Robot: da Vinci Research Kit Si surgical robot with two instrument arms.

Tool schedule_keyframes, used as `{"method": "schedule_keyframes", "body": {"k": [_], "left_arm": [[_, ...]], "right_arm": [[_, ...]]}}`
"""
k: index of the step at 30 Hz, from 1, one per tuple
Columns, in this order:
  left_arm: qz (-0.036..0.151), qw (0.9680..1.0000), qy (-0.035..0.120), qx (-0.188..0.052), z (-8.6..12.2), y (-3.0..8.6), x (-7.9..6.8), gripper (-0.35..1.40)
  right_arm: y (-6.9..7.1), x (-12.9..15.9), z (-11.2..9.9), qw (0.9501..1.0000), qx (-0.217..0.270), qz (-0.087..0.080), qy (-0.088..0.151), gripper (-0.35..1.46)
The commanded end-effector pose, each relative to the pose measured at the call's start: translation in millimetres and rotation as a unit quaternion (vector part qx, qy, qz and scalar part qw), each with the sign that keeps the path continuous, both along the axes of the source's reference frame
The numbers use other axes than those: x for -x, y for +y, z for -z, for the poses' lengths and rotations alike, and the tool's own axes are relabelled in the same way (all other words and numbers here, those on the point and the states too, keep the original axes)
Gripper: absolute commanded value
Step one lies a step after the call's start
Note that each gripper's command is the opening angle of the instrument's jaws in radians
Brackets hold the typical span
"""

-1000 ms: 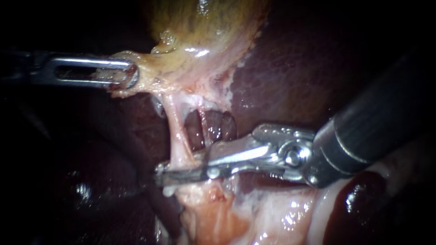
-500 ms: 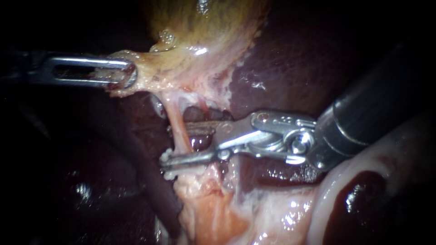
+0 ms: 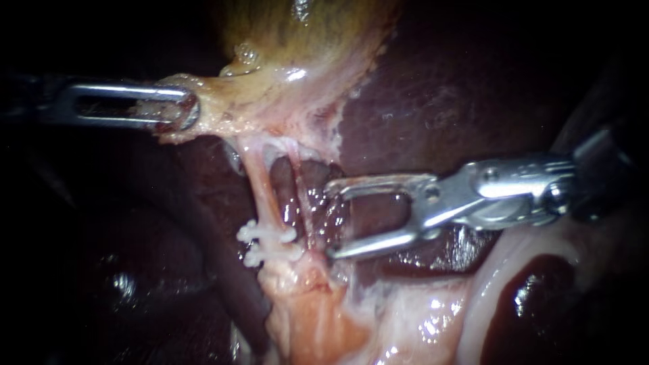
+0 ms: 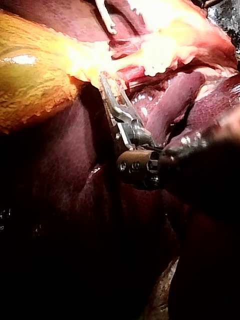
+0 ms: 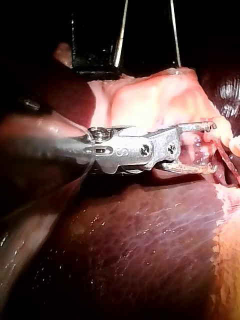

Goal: Going back second clip left tube

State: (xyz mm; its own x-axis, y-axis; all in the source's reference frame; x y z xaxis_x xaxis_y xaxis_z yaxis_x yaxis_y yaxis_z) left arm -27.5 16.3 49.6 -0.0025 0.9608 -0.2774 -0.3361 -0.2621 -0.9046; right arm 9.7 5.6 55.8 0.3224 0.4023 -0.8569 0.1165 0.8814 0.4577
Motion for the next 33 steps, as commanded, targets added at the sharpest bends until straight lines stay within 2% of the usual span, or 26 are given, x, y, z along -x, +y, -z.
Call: {"method": "schedule_keyframes", "body": {"k": [1,8,14,26,33], "left_arm": [[0.000,1.0000,0.000,0.000,0.0,0.0,0.0,-0.35],[0.000,1.0000,0.000,0.000,0.0,0.0,0.1,-0.35],[0.001,1.0000,0.001,0.001,-0.5,0.0,0.6,-0.35],[0.006,0.9999,0.006,0.007,-4.9,-0.3,3.9,-0.35],[0.000,0.9999,0.007,0.007,-6.0,-0.5,5.6,-0.35]], "right_arm": [[0.1,0.7,0.0,1.0000,0.001,0.003,-0.006,0.50],[0.3,4.2,-0.7,0.9999,0.005,-0.005,-0.014,0.50],[0.4,4.6,-0.8,0.9999,0.004,-0.003,-0.013,0.50],[0.3,4.8,-0.7,0.9999,0.004,-0.002,-0.013,0.50],[0.3,4.9,-0.7,0.9999,0.004,-0.002,-0.013,0.50]]}}
